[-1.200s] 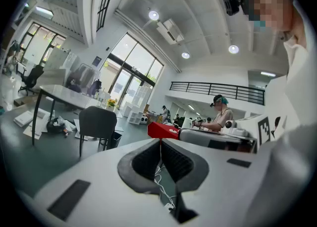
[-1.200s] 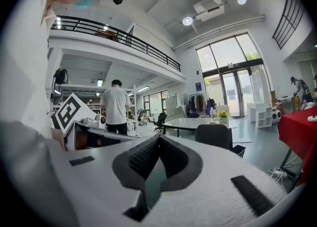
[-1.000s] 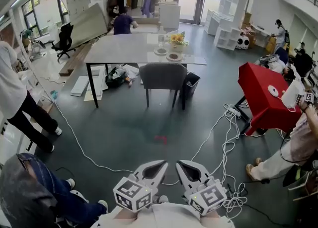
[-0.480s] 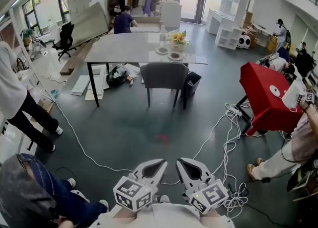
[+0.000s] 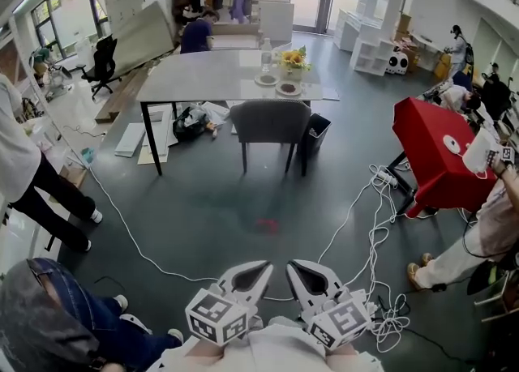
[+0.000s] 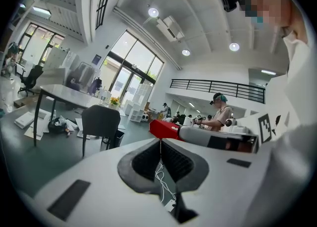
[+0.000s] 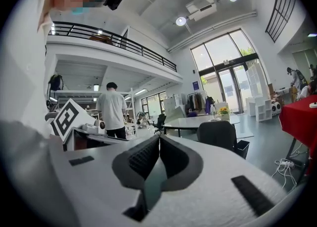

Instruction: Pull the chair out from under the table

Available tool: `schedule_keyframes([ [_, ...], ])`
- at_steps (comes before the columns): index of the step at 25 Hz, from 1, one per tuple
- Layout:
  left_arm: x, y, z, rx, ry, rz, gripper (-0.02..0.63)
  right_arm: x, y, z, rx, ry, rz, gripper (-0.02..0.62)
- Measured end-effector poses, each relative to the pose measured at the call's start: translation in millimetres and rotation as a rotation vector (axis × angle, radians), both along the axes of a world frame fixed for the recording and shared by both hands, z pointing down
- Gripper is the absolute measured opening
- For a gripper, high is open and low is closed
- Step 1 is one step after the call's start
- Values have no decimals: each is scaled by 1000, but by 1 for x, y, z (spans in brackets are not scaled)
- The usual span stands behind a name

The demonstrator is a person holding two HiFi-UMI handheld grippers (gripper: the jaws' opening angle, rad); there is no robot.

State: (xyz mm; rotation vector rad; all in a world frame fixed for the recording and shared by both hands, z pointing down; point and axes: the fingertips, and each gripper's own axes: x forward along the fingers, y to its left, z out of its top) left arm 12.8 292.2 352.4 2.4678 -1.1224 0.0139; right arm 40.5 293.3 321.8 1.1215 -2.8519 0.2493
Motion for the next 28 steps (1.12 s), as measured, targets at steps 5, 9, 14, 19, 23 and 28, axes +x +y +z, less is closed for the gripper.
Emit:
schedule_keyframes([
  [5,-1,-5,13,-37,13,36,18,-6,-3,13,-30,15,15,3],
  [9,0,-23,14,-37,19,52,18,-2,-21,12,-24,14,40,3],
  [14,0,-60,20,-38,13,55,18,1,-58,20,-29,7,53,3],
  [19,2,-115,22,-35,2,39,18,8,-117,15,-10,-1,49,3],
  [23,12,-163,22,-36,2,25,18,15,-165,14,-5,4,24,3],
  [28,23,-230,15,-27,-2,10,18,24,-236,5,7,2,4,3],
])
